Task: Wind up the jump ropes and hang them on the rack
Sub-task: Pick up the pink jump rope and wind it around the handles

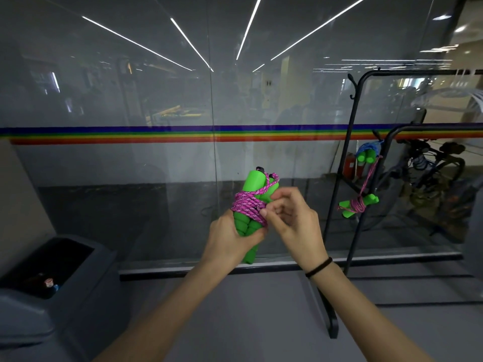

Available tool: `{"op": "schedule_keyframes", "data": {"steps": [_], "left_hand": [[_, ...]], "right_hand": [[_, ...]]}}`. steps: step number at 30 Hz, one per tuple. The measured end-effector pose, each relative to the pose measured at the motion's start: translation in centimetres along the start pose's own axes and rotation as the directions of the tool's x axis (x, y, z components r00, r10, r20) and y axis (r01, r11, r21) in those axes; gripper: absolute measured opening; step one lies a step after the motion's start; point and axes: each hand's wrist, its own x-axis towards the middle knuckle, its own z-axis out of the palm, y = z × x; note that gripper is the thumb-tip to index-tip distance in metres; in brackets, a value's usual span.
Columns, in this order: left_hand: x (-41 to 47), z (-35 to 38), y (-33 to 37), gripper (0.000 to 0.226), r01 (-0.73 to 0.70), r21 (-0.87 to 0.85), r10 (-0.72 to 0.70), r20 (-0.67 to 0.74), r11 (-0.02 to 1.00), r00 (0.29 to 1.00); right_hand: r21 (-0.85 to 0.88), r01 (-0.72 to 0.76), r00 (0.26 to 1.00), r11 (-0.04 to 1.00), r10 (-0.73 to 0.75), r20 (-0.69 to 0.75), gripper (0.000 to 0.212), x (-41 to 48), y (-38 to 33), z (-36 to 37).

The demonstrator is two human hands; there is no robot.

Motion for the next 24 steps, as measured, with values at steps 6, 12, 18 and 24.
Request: {"op": "schedule_keyframes", "data": {"steps": [6, 12, 18, 24], "left_hand": [[0.0, 0.4, -0.7, 0.033, 0.057, -0.04, -0.057, 0.0, 0.998, 0.998], [-0.3, 0.7, -1.3, 0.031, 0.003, 0.095, 0.001, -0.043, 0.995, 0.999], [-0.2, 0.6, -1.8, 0.046, -0.045, 0.218, 0.061, -0.068, 0.975, 0.996], [0.5, 0.1, -1.6, 0.045, -0.05, 0.214, 0.066, -0.069, 0.975, 0.995]], "right_hand": [[-0.079, 0.081, 0.996, 0.994, -0.078, 0.046, 0.007, 0.2, -0.2, 0.1], [-0.207, -0.001, 0.993, 0.978, 0.026, 0.117, 0.008, 1.2, -0.4, -0.2], [-0.238, -0.181, 0.975, 0.954, 0.206, 0.082, 0.022, 1.7, -0.4, -0.1], [-0.255, -0.135, 0.988, 0.957, 0.151, 0.042, 0.018, 1.3, -0.4, 0.8]]}}
